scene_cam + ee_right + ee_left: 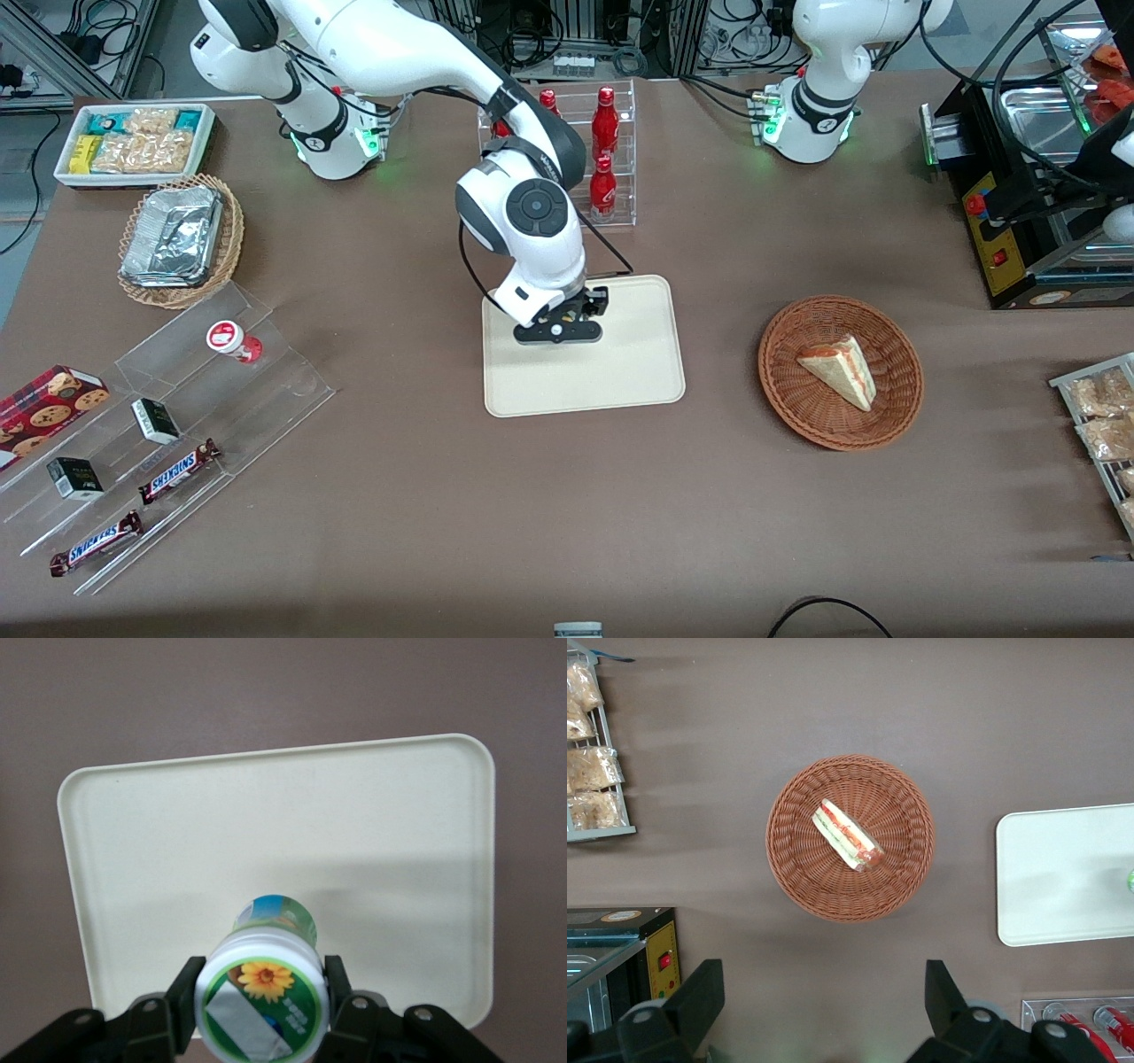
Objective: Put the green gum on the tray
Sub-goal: 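Lower the gum bottle onto the tray and open the right gripper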
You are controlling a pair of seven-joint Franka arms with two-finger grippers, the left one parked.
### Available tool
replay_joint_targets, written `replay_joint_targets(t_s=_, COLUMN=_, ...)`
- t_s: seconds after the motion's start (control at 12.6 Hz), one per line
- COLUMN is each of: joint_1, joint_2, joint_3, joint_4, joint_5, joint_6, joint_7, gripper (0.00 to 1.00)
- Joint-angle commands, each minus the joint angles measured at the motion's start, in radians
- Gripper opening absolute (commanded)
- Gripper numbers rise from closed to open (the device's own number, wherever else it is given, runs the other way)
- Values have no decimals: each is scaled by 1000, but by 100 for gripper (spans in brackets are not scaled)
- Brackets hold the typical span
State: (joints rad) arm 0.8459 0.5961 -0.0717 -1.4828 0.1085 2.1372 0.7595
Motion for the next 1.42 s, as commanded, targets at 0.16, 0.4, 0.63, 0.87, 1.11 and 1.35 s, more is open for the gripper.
replay_joint_targets(t_s=0.16, joint_1=39, joint_2=86, joint_3=-11, joint_4=7, joint_5=17, joint_6=113, joint_7=12, gripper=0)
replay_joint_targets(t_s=0.4, joint_1=48, joint_2=96, joint_3=-13, joint_4=-22, joint_5=13, joint_6=125, joint_7=26, gripper=0)
replay_joint_targets(t_s=0.63, joint_1=50, joint_2=97, joint_3=-13, joint_4=-68, joint_5=13, joint_6=179, joint_7=26, gripper=0)
replay_joint_targets(t_s=0.87, joint_1=51, joint_2=103, joint_3=-13, joint_4=-74, joint_5=14, joint_6=184, joint_7=27, gripper=0)
replay_joint_targets(t_s=1.11, joint_1=51, joint_2=108, joint_3=-13, joint_4=-74, joint_5=13, joint_6=184, joint_7=27, gripper=0)
replay_joint_targets(t_s=1.35, joint_1=51, joint_2=117, joint_3=-13, joint_4=-74, joint_5=14, joint_6=187, joint_7=29, gripper=15)
